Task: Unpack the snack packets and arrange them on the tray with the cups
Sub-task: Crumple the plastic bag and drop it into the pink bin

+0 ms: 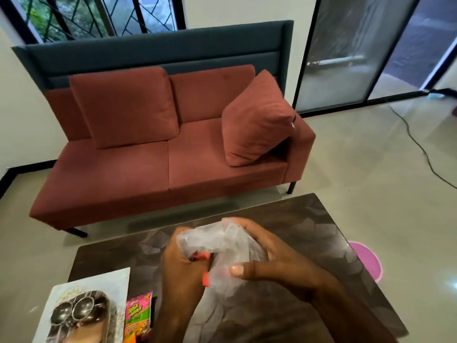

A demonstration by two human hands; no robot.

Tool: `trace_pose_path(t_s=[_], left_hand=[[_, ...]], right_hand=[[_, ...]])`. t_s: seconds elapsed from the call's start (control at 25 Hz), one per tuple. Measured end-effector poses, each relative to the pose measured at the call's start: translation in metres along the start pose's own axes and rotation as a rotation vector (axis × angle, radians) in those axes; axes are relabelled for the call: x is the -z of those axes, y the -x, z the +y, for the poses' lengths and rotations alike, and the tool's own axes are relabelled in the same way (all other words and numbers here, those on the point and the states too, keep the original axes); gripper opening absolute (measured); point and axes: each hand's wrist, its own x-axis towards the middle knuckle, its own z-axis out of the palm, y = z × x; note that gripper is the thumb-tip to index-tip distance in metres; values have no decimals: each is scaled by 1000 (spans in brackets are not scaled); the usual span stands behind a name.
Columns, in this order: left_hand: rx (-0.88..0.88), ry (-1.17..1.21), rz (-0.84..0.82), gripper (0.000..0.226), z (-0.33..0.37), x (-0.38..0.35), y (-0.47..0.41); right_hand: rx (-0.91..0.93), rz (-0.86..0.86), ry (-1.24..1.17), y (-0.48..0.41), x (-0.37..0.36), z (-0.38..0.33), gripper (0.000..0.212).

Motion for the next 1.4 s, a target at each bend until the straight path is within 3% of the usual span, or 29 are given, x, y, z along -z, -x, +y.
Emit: trace_pose_path(t_s=[0.12,0.2,0.36,0.44,0.56,0.68,0.8,0.92,1.0,1.08,1.24,1.32,1.4], left_hand=[[85,93,52,24,2,-14,5],[53,67,-33,13,-2,-15,12],[86,104,-402,62,-17,5,26],[86,194,-501,79,-19,20,32],[38,102,-391,58,-16,32,30],[35,143,-310,25,-14,29,27],[69,295,-323,12,-13,26,23],[200,427,-385,9,-10,7,19],[268,453,-428,8,-9,-10,14],[282,452,-493,5,-2,-34,11],[267,252,-610,3,15,-113,12],[300,144,-634,16,22,-157,8],[272,132,-797,42,29,-200,3]], right_hand=[[41,97,39,7,-7,3,82],[76,250,86,6,-20,6,75],[172,641,139,5,-32,11,32],[157,743,135,2,-44,15,31],[161,837,169,-1,-76,21,30],[166,706,58,13,-90,27,28],[155,438,-168,42,-80,30,59],[167,348,-368,69,-52,35,68],[162,381,-421,84,-30,41,69],[132,420,-327,94,-5,48,71],[60,405,-236,107,46,56,63],[39,489,-200,122,81,55,49],[32,585,-170,141,119,57,44]])
